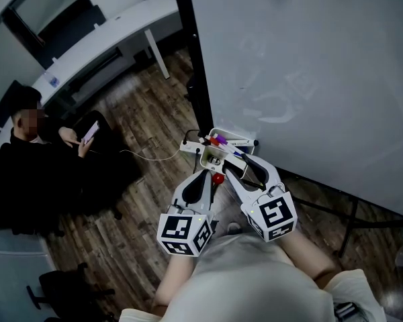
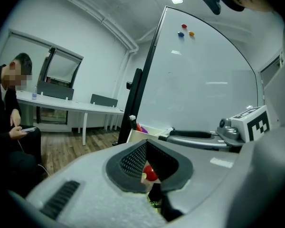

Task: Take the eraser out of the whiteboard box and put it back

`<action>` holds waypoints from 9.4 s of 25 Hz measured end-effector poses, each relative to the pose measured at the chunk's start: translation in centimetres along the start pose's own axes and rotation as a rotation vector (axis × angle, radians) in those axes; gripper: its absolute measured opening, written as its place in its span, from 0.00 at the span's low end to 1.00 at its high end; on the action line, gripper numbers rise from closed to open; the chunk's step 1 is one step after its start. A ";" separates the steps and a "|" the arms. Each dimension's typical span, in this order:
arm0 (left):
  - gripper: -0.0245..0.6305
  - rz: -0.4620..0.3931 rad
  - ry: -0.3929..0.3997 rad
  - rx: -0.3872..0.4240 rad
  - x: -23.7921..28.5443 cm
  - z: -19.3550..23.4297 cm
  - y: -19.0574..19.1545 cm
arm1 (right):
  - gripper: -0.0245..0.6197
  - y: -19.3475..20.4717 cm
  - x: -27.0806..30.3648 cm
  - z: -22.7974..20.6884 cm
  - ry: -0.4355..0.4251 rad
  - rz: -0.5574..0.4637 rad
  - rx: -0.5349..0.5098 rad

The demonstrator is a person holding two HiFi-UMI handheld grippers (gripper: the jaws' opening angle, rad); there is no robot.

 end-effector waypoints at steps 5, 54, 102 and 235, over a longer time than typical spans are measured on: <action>0.04 0.000 -0.004 -0.005 0.0 0.0 0.2 | 0.32 0.1 -0.2 0.0 0.023 -0.002 -0.010; 0.04 0.000 0.018 0.007 -2.2 -0.9 0.5 | 0.29 -5.0 -3.0 -0.1 0.093 -0.110 -0.072; 0.04 0.040 0.129 0.042 -10.4 -1.9 2.8 | 0.29 -7.5 -12.4 7.6 0.289 -0.117 -0.066; 0.04 -0.037 -0.043 -0.020 -3.0 -0.8 2.4 | 0.37 0.3 -1.1 0.5 0.013 -0.021 -0.006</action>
Point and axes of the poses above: the fingertips, and each gripper's own axes: x forward along the fingers, z to its left, y out of its underside, the point moved 9 cm from there along -x, backward along the fingers, and after that the axes turned 13 degrees about -x, right-handed, at the moved point
